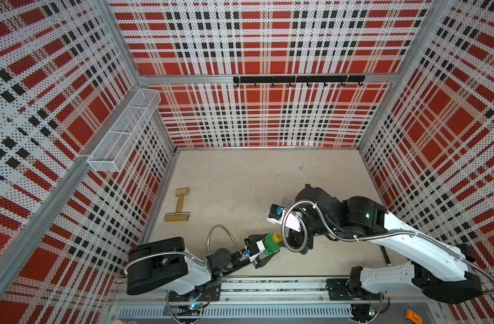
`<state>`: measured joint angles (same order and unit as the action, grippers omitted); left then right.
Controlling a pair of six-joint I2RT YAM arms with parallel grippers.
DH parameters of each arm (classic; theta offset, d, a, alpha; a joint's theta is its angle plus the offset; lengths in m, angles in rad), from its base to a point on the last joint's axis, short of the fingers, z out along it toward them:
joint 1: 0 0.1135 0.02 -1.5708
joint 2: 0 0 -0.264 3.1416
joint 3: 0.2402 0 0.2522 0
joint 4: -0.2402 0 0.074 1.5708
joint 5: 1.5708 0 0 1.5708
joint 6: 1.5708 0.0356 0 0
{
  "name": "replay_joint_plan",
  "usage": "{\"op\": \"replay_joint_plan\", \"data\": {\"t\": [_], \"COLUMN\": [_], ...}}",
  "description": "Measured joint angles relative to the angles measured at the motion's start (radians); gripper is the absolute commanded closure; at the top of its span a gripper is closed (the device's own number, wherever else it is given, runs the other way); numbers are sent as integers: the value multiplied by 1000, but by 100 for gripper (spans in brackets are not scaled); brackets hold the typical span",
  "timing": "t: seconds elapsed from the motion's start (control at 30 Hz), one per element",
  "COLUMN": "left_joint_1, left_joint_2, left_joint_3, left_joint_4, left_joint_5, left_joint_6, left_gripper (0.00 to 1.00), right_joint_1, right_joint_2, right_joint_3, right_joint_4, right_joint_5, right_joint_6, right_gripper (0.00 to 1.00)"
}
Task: Screw on the bottle caps
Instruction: Screw the bottle cap onto the plastic bottle.
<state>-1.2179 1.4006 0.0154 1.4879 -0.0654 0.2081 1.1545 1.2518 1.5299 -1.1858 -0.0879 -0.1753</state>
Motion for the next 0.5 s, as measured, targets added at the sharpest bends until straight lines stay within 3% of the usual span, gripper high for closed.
{"op": "replay_joint_plan", "data": {"t": [0.37, 0.5], "left_joint_1": [0, 0], "left_joint_2": [8, 15], "left_joint_3": [-8, -8], "left_joint_4": [1, 1], "left_joint_5": [0, 0], "left_joint_6": [22, 22], "left_gripper": [36, 35], "right_joint_1": [1, 1], "right_joint_2": [71, 103], "right_joint_3": [16, 47], "right_joint_4": [-21, -52], "right_joint_5": [56, 52], "right_joint_6": [11, 29], "right_gripper": [29, 35]}}
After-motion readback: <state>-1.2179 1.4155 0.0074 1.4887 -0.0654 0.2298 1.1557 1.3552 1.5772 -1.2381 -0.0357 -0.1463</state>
